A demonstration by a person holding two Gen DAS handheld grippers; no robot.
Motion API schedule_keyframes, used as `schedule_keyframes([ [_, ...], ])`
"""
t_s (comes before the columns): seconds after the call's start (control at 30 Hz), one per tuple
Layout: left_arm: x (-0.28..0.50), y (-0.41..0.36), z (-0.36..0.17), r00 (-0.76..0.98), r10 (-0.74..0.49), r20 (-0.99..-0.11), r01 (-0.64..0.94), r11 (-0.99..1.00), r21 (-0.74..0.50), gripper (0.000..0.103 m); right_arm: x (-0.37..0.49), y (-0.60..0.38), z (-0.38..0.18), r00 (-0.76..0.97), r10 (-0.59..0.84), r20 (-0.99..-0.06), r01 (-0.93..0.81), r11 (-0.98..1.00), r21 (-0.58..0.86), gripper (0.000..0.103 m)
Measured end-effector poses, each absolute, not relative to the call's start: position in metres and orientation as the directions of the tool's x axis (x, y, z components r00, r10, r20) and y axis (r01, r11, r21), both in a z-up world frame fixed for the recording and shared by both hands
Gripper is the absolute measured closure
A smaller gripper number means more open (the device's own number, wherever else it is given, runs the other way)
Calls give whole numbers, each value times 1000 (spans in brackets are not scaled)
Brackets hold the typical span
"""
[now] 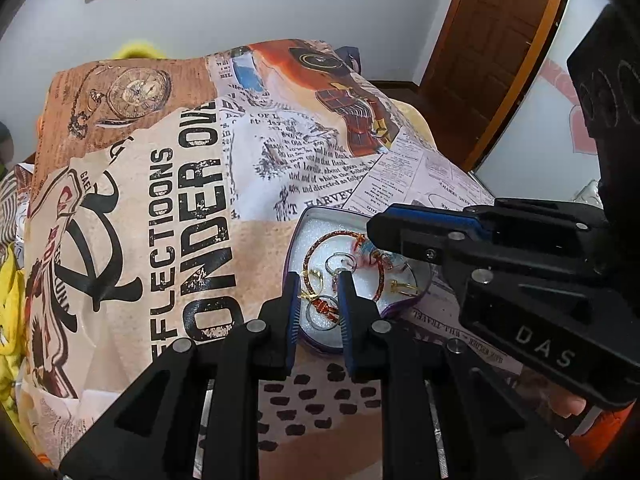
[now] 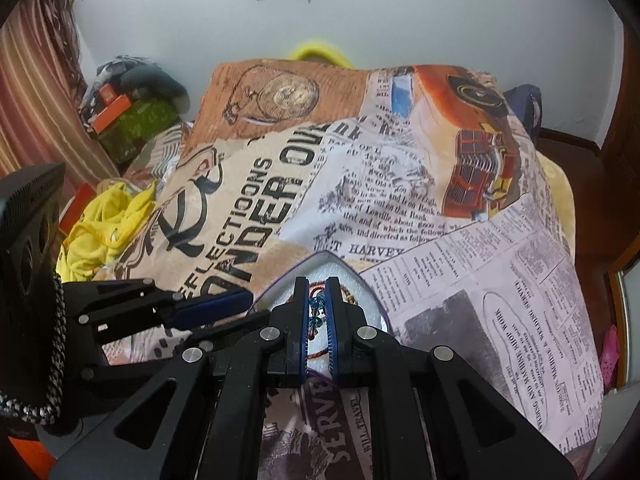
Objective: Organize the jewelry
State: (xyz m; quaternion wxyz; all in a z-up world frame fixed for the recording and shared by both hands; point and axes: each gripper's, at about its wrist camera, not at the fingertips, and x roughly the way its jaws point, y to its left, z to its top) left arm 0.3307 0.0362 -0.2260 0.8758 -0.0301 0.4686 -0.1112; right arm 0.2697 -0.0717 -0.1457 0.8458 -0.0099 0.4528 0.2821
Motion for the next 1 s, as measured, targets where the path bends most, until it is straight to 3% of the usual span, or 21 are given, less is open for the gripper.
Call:
schedule_keyframes([
  [0.17,324,40,-220,550,-213,-808,163,976,-146,86,269,-76,-142,440,472,-764,-477,844,247,84],
  [0.5,290,48,-159,661,-159,-734,129,987,-98,86,239,-87,-99,540,458,-706,-473,859,196,83],
  [0.87,193,40,-45,874,-93,-476,84,996,-40,84,149,-114,4,768,443,-462,-455,886,94,83],
  [1.0,150,41,-16,932,-71,-355,60,997,-44,66,108,-123,34,828,435,-353,-449,892,47,83],
])
